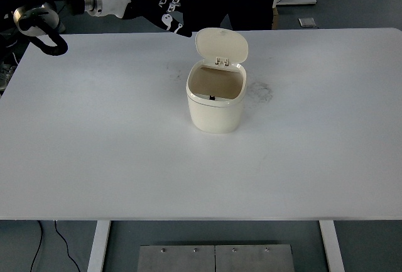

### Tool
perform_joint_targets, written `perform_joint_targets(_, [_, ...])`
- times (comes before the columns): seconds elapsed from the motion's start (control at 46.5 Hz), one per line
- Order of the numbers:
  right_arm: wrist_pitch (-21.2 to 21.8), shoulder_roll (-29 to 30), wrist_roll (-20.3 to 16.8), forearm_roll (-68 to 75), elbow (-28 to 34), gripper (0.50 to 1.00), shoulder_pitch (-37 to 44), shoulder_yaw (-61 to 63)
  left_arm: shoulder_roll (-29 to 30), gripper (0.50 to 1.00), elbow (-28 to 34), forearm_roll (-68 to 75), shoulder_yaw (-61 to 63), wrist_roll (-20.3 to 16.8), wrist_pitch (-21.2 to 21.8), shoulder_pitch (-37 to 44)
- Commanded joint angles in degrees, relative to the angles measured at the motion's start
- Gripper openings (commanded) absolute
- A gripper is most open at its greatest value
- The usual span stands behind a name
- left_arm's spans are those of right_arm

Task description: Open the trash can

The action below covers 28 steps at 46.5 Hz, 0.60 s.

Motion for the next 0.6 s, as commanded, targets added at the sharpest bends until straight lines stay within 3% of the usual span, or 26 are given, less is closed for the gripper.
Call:
perform_joint_targets(0.0, [0.00, 0.00, -0.01, 0.00, 0.00, 0.991, -0.01, 0.00, -0.01, 1.000, 0.34, -2.76, -0.18, -0.06, 4.53, 1.59])
perform_joint_targets(0.129, [0.00, 0.00, -0.09, 0.00, 0.00, 0.991, -0.01, 0.00, 0.17, 1.000, 0.43, -6.63, -1.67, -2.07, 9.29, 4.84])
perform_joint_targets(0.344, [0.00, 0.00, -0.01, 0.00, 0.00, 0.991, -0.01, 0.00, 2.71, 1.000, 2.27, -14.63, -8.61, -12.71, 11.31, 10.29])
perform_joint_targets(0.581, [0.00, 0.00, -0.01, 0.00, 0.00, 0.991, -0.01, 0.00, 4.29, 1.000, 5.70, -15.07, -12.13, -13.41, 11.31, 15.92])
